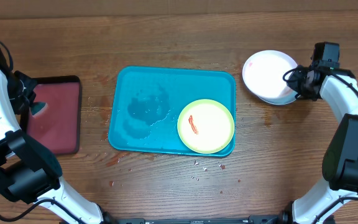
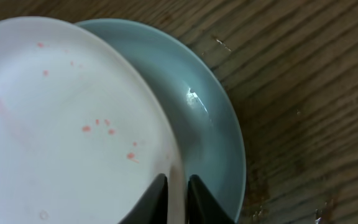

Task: Clean dirty plates on tray and stack at the side
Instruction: 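Carry the white plate right and stack it on the light blue plate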

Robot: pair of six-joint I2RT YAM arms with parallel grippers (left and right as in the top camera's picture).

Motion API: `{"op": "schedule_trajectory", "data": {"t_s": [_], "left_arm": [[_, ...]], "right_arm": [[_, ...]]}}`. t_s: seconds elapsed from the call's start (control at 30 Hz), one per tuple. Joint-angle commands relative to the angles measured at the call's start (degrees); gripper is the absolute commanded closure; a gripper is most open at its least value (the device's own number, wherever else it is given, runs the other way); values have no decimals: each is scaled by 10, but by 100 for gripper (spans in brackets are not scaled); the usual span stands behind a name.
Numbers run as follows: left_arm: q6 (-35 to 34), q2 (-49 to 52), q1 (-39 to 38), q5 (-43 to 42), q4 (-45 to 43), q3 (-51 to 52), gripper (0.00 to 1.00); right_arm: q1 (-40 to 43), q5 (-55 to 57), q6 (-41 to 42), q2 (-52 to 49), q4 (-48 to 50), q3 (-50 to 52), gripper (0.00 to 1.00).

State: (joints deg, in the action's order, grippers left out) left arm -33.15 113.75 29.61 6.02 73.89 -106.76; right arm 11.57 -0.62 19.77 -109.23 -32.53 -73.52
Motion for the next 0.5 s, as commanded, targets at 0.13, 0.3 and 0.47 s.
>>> {"op": "schedule_trajectory", "data": {"t_s": [0.13,0.3,0.47], "left_arm": [[-11,2,-6,-1,-1,2,96],[-11,2,-8,-1,-2,2,96],[-11,2,-8,-1,-2,2,96]], "right_arm": [[0,-7,0,15,12,21,75],[-12,-73,0,15,13,21,64],[-48,-183,-19,15,20,21,63]]}}
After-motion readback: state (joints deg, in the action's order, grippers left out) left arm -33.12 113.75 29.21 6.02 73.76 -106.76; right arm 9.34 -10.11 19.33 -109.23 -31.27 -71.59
